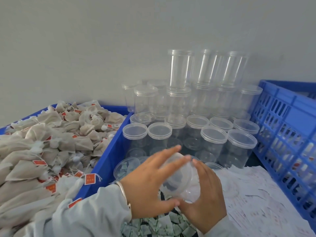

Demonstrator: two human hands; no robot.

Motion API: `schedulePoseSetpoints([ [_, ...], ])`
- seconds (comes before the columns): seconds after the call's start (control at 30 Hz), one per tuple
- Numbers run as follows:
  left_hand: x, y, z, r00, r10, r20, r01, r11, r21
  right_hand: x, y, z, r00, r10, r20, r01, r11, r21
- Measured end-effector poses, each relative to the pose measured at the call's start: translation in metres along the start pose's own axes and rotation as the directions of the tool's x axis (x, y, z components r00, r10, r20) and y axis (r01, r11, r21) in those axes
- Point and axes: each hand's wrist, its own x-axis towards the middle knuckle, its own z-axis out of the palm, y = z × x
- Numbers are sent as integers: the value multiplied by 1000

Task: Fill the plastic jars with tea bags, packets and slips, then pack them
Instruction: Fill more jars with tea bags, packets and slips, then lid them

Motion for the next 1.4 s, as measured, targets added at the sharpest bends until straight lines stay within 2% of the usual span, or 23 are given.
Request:
schedulePoseSetpoints([
  [0.1,-1,3,7,994,22,109,-30,997,66,-4,3,1,1000,-24,15,24,1000,-4],
  [0.17,0,-1,5,989,-51,139,37,994,100,-6,4,2,998,-39,57,40,999,-22],
  [0.27,1,-8,2,975,-160,155,158,987,27,-7,4,5,994,-68,81,72,996,-51],
  [0.43,0,-7,1,951,-293,100,302,950,-82,-4,1,4,995,-103,5,103,994,-27],
  [0.57,3,-2,3,943,-332,0,330,938,-104,-3,0,2,994,-84,-70,84,996,-9],
  [0.67,3,1,3,926,-377,-19,371,919,-135,-3,0,3,988,-103,-111,98,994,-52],
  [0.9,7,1,4,824,-557,104,566,798,-208,-4,3,4,982,-154,-111,140,982,-123],
  [1.07,9,3,0,782,-592,193,621,715,-321,-3,3,5,979,-175,-103,158,975,-154],
  [1.3,10,2,0,682,-643,348,721,515,-463,-3,-1,6,981,-173,-87,157,974,-163],
  [1.33,10,1,1,662,-641,388,735,455,-503,-3,-1,6,982,-171,-80,156,973,-171],
  [1.4,10,-4,1,589,-628,508,764,228,-604,-5,3,6,993,-33,-110,13,984,-176],
])
